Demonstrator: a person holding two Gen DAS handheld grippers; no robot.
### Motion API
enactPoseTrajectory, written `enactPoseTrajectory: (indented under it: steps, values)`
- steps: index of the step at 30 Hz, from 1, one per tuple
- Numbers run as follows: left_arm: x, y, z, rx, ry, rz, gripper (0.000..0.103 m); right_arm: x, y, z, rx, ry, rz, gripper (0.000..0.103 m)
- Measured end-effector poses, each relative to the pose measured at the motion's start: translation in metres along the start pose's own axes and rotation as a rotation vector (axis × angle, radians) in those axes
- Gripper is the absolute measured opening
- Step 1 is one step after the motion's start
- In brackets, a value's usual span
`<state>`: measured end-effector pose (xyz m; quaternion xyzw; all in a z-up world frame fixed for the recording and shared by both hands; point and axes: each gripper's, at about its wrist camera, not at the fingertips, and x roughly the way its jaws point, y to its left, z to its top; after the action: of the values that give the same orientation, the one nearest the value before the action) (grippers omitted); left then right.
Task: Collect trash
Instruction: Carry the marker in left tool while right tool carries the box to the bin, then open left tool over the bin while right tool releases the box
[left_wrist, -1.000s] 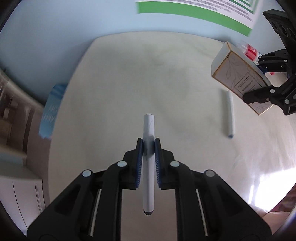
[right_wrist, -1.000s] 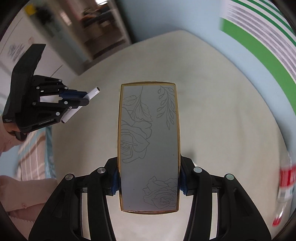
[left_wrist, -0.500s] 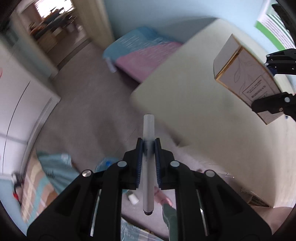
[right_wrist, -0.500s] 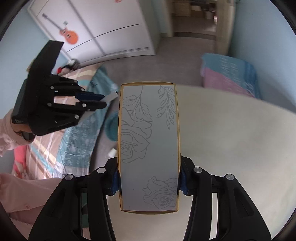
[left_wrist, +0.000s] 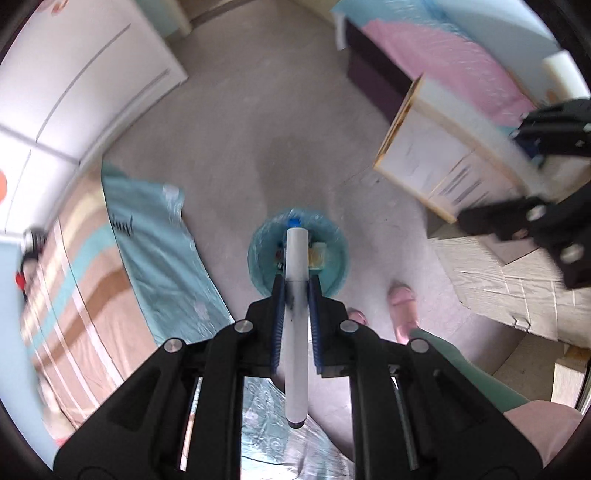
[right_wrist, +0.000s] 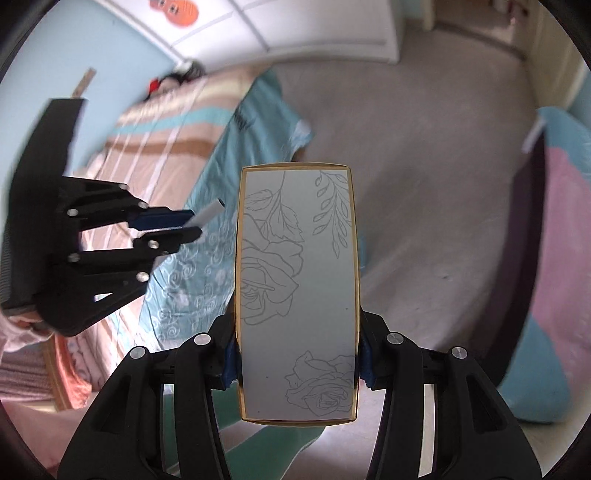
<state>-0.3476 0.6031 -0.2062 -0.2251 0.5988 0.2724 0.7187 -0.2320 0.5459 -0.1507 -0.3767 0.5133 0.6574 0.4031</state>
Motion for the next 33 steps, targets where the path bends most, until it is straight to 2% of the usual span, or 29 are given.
enactPoseTrajectory:
  steps: [3,8,16,18,19,20,21,22,23,24,27,30,33]
  values:
    - [0.036,0.013,-0.012,-0.080,0.021,-0.020,0.011,0.061,0.004,0.020,-0.021,0.061,0.000,0.049]
    - [0.103,0.032,-0.029,-0.201,0.050,-0.061,0.011,0.149,-0.001,0.028,-0.047,0.149,-0.001,0.049]
    - [0.210,0.050,-0.034,-0.344,0.081,-0.094,0.011,0.253,-0.030,0.036,-0.047,0.216,-0.009,0.051]
    - [0.231,0.051,-0.031,-0.367,0.093,-0.090,0.013,0.267,-0.037,0.036,-0.056,0.217,-0.017,0.052]
    - [0.238,0.052,-0.031,-0.376,0.097,-0.082,0.028,0.274,-0.040,0.036,-0.055,0.223,-0.023,0.063]
    - [0.242,0.053,-0.030,-0.385,0.100,-0.061,0.037,0.273,-0.045,0.035,-0.057,0.226,-0.039,0.065]
    - [0.243,0.054,-0.028,-0.387,0.091,-0.044,0.040,0.273,-0.045,0.037,-0.068,0.216,-0.044,0.065]
    - [0.242,0.056,-0.026,-0.386,0.075,-0.021,0.049,0.267,-0.048,0.036,-0.073,0.207,-0.048,0.066]
    - [0.238,0.057,-0.025,-0.384,0.068,-0.014,0.055,0.259,-0.051,0.038,-0.067,0.198,-0.052,0.070]
    - [0.231,0.059,-0.024,-0.379,0.059,-0.010,0.058,0.253,-0.054,0.039,-0.061,0.190,-0.047,0.072]
    - [0.202,0.062,-0.022,-0.371,0.044,-0.011,0.059,0.221,-0.058,0.044,-0.040,0.151,-0.051,0.072]
    - [0.166,0.064,-0.022,-0.369,0.026,-0.006,0.059,0.169,-0.053,0.047,-0.014,0.093,-0.051,0.072]
    - [0.101,0.059,-0.025,-0.325,-0.014,0.008,0.061,0.104,-0.038,0.045,0.001,0.018,-0.018,0.072]
